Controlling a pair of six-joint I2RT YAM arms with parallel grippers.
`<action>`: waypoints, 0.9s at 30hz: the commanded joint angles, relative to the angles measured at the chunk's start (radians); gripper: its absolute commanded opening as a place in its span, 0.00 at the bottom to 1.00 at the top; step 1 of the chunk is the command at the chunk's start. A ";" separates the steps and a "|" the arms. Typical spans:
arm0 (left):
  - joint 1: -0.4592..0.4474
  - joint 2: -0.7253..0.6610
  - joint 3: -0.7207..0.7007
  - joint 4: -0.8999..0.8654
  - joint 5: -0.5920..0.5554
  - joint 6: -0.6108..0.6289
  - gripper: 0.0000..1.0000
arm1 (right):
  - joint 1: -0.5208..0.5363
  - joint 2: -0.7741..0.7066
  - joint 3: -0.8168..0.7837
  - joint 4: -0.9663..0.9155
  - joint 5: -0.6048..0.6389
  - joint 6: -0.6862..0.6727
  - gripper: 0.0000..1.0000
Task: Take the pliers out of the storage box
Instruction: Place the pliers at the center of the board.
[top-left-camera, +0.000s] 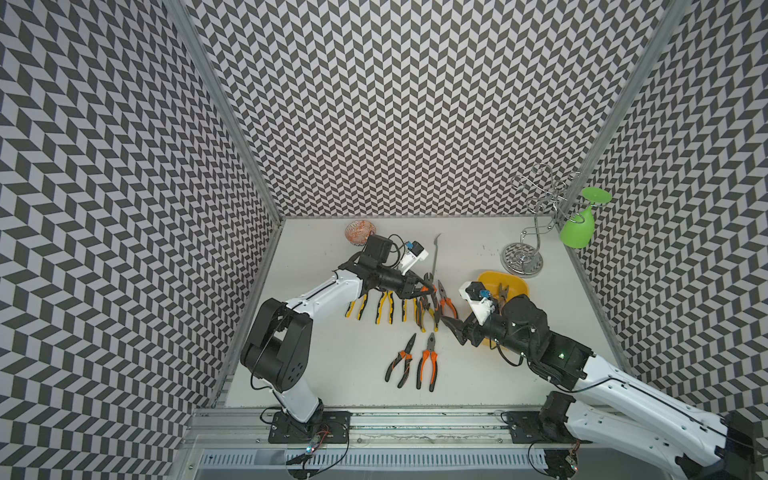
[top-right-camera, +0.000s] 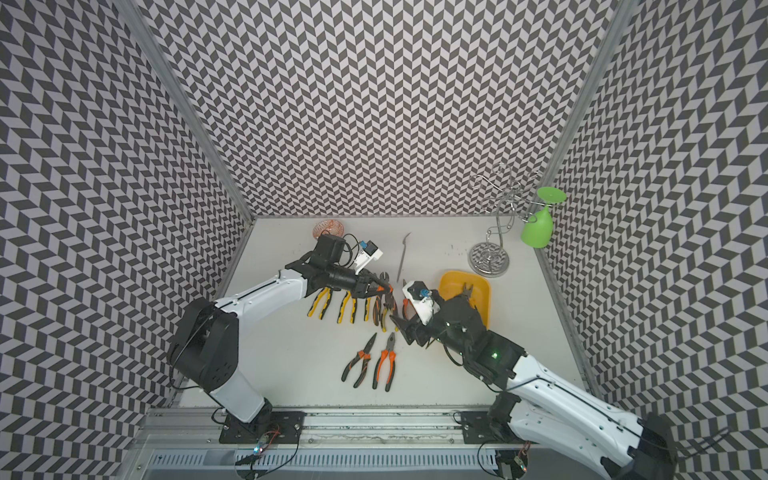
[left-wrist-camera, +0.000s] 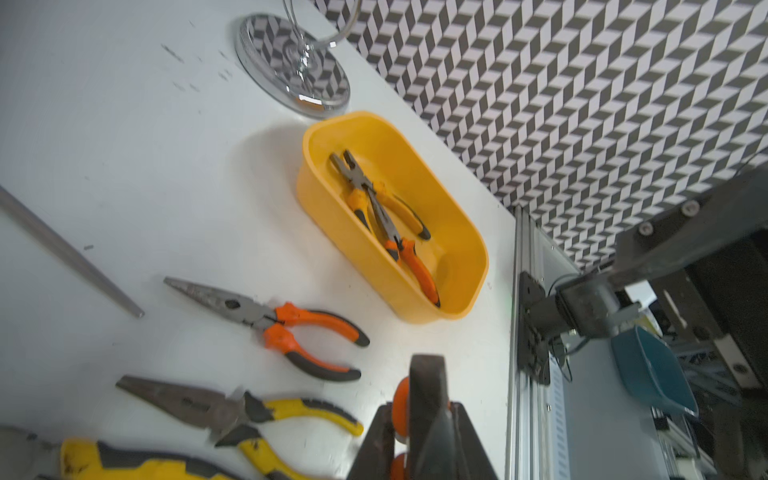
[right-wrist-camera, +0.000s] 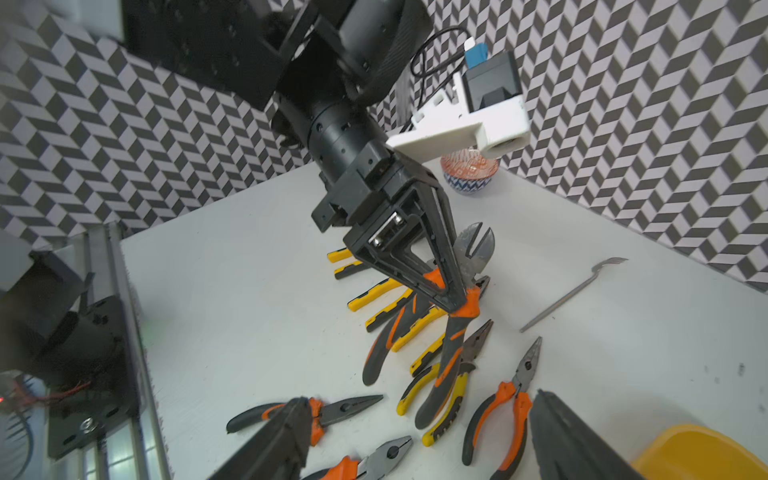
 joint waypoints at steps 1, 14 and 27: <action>0.048 -0.011 0.012 -0.296 0.067 0.244 0.00 | 0.005 0.008 0.009 0.051 -0.107 -0.038 0.87; 0.161 -0.135 -0.159 -0.452 -0.099 0.351 0.00 | 0.004 0.112 0.013 0.043 -0.146 -0.125 0.91; 0.207 -0.173 -0.222 -0.475 -0.165 0.453 0.00 | 0.004 0.118 0.016 0.012 -0.176 -0.198 0.93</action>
